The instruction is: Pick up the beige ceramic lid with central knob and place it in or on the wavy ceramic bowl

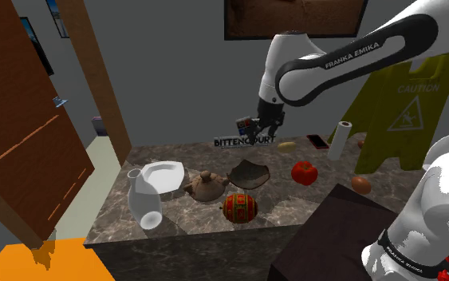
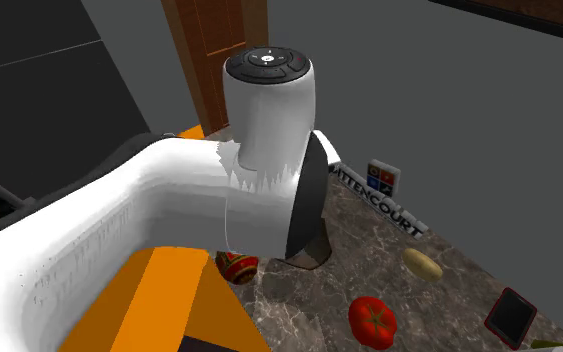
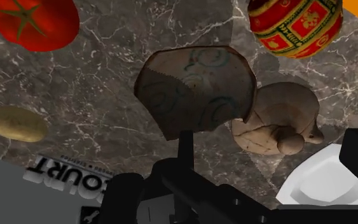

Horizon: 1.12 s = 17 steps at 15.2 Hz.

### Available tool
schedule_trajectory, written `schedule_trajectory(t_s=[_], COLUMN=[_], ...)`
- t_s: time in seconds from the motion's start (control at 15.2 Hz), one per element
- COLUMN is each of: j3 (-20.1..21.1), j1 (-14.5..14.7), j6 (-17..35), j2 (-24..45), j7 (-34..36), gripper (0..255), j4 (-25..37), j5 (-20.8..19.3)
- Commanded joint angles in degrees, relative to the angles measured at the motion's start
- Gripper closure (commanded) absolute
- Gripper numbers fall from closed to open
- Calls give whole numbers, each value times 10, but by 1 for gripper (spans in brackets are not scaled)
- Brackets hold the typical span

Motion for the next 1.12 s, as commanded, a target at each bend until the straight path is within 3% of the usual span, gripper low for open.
schedule_trajectory(t_s=[0.0, 0.53, 1.06], j3=[10, 36, 25], j1=[1, 10, 45], j6=[33, 135, 187], j2=[42, 219, 399], j7=[17, 98, 179], gripper=[0, 0, 0], j4=[12, 95, 227], j5=[-3, -47, -105])
